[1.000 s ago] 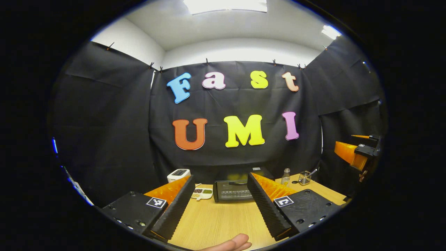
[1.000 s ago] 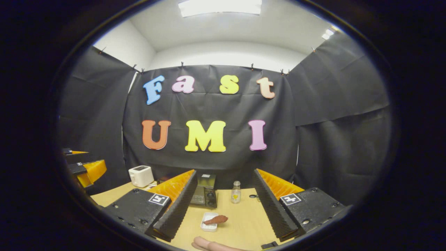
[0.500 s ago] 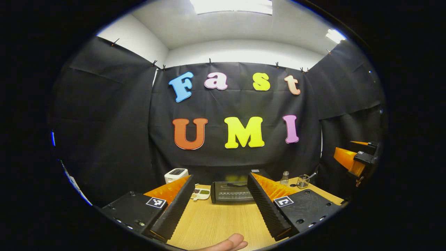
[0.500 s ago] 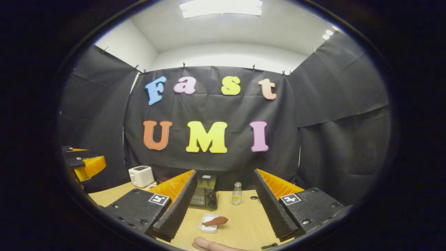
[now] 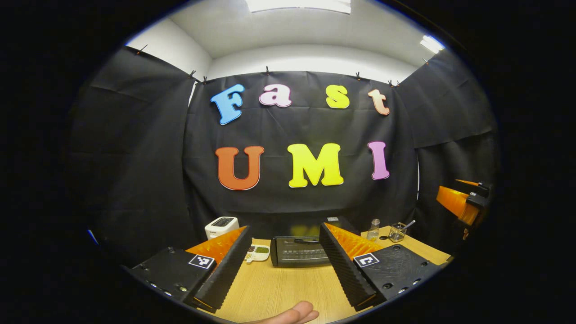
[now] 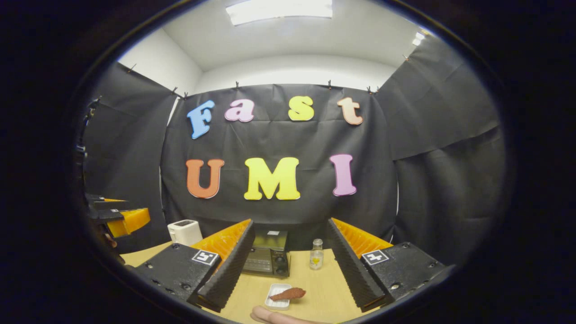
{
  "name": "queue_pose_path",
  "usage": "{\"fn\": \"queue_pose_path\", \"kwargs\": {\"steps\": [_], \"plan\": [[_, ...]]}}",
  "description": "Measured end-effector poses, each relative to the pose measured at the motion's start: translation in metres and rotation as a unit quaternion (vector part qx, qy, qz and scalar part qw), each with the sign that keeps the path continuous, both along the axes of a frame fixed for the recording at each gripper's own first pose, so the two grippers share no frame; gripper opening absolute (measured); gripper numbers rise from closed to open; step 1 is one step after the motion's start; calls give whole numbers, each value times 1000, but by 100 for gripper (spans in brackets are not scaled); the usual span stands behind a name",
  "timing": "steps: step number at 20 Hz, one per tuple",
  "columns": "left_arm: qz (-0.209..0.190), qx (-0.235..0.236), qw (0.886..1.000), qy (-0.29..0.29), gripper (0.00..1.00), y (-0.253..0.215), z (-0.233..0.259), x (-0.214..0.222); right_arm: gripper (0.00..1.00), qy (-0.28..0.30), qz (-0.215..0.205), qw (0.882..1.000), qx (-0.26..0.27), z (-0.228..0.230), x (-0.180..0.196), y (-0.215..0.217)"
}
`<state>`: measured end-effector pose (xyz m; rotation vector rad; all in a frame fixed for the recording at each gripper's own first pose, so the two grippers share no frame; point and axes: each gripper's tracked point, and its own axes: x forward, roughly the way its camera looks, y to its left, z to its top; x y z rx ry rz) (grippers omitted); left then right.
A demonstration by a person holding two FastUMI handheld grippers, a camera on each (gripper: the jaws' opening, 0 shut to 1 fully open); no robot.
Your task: Open the electric oven with the left hand, put the food in, and close the electric oven.
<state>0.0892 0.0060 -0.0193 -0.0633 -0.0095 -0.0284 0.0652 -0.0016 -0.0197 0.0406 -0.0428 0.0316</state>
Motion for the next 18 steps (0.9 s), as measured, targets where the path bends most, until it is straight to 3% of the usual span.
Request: {"fn": "queue_pose_path", "kwargs": {"steps": [11,18], "plan": [[-58,-18,996,58,96,-62,-74,166,100,28,7,1000,-11,-34,56,-36],[-88,-14,988,122,96,-110,-118,232,98,51,-9,999,5,-56,66,-81]]}}
